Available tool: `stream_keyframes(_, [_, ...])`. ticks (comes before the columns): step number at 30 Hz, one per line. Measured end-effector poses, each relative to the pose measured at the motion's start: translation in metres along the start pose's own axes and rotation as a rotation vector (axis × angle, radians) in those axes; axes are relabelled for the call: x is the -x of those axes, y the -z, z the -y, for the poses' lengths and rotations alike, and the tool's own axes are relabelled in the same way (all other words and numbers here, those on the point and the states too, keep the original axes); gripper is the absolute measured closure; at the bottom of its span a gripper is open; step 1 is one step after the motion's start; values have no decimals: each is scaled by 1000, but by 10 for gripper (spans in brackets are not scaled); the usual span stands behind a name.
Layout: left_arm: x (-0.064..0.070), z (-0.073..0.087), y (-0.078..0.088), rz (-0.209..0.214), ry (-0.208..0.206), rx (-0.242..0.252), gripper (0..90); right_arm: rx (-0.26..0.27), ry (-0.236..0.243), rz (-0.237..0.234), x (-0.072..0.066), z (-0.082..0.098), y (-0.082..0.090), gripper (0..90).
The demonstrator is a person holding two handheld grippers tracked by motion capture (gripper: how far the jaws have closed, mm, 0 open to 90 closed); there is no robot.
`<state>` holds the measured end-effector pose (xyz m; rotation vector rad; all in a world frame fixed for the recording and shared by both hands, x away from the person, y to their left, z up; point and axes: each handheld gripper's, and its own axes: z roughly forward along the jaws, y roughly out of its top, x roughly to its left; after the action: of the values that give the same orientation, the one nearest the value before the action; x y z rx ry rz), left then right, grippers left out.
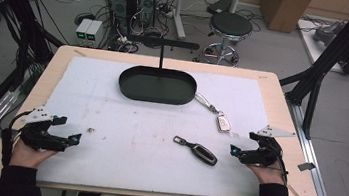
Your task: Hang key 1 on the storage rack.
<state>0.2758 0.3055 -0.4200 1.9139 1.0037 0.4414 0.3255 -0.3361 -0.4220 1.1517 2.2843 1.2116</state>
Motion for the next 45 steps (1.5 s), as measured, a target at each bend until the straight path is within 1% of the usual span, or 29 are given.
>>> stream_keyframes(2, [0,0,0,0,-1,-2,120,-5,-5,-4,0,-1,-1,8])
stream_keyframes(5, [0,0,0,-1,-2,-2,120,-7,5,-3,0,-1,-3,8])
stream_keyframes(14, [1,1,-1,9,-10,-17,120,-10,9,-4,-1,0,-4,8])
stream_keyframes(16, [1,1,-1,15,-8,-19,120,-16,12,-4,-1,0,-4,8])
stream_keyframes(21, [2,2,-2,11,-1,-21,120,-28,10,-6,-1,-1,-6,8])
stream_keyframes(22, [2,2,-2,9,-1,-24,120,-28,5,-4,0,-2,-7,8])
stream_keyframes(24, [4,3,-3,6,-3,-32,120,-25,-21,-13,0,-3,-6,8])
stream_keyframes(25, [4,3,-3,4,-8,-39,120,-20,-29,-24,-1,-4,-6,8])
stream_keyframes(29, [4,3,-5,2,-6,-45,120,-30,-26,-24,-1,-11,-9,8])
stream_keyframes(33, [3,3,-5,3,-7,-46,120,-43,-4,-28,-5,-18,-13,8])
stream_keyframes(34, [3,3,-5,3,-7,-47,120,-53,4,-28,-6,-20,-14,8])
stream_keyframes(38, [4,3,-4,5,-11,-37,120,-80,33,-13,-10,-26,-18,8])
stream_keyframes(40, [4,3,-3,7,-9,-27,120,-86,46,-13,-10,-29,-19,8])
stream_keyframes(43, [4,3,-3,5,-10,-28,120,-92,61,-15,-11,-36,-21,8])
stream_keyframes(45, [4,3,-4,6,-12,-30,120,-100,74,-7,-10,-41,-23,8])
